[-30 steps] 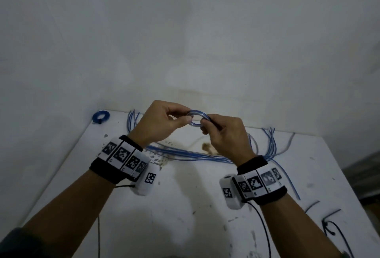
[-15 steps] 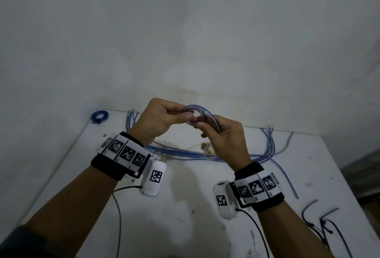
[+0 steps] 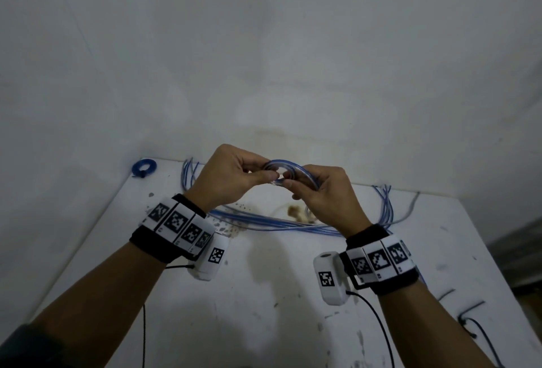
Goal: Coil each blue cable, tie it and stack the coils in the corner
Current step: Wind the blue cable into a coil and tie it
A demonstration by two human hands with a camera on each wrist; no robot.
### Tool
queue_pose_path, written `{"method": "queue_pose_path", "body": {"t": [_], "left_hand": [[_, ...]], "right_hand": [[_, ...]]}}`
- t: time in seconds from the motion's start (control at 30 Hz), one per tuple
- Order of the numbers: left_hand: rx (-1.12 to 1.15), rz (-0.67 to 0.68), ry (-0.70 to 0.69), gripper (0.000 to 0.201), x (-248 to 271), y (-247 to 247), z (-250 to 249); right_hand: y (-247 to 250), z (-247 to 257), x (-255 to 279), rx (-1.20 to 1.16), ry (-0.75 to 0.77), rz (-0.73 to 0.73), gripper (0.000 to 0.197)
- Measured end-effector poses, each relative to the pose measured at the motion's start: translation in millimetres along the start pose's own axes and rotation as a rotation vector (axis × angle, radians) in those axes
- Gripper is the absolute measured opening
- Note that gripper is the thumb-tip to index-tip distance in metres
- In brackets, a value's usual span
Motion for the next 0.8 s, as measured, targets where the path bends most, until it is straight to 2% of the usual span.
{"method": "queue_pose_path", "body": {"t": [0.1, 0.13, 0.2, 0.33, 0.43, 0.57, 0.7, 0.8], "left_hand": [[-0.076, 0.027, 0.007, 0.019, -1.1, 0.5, 1.7], [-0.1, 0.038, 0.005, 0.019, -1.3, 0.7, 2.2], [-0.132, 0.046, 0.003, 0.019, -1.0, 0.0, 1.9], [-0.149, 0.033, 0.009, 0.018, 2.5, -4.8, -1.6], [-0.06, 0.026, 0.034, 0.017, 2.7, -4.9, -2.4], [0.144, -0.066, 0.065, 0.019, 4.0, -9.0, -1.8], [0.295, -0.223, 0.116, 0.018, 2.0, -16.8, -3.8], [0.367, -0.209, 0.139, 0.019, 2.7, -21.2, -5.2]], "right_hand": [[0.8, 7.1, 3.8, -0.016, 0.098, -0.017, 0.03], [1.1, 8.9, 3.3, 0.022, 0.146, -0.021, 0.031], [3.5, 10.3, -0.5, 0.091, 0.221, -0.005, 0.023], [19.1, 9.2, -10.5, 0.114, 0.252, 0.004, 0.016], [18.6, 4.7, -6.5, -0.03, 0.196, -0.022, 0.016], [-4.5, -6.4, 11.4, -0.212, 0.138, -0.174, 0.024], [-26.0, -10.3, 23.9, -0.215, 0.158, -0.293, 0.022], [-26.2, -7.8, 23.4, -0.204, 0.157, -0.369, 0.019]]}}
Point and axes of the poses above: each hand's wrist, its own x-axis away from the middle knuckle, its own y-axis out of the back of the hand, z = x × y, the point moved 4 cm from there along -x, towards the middle knuckle, and after that the axes turned 5 degrees about -z, right-handed, at the moved point
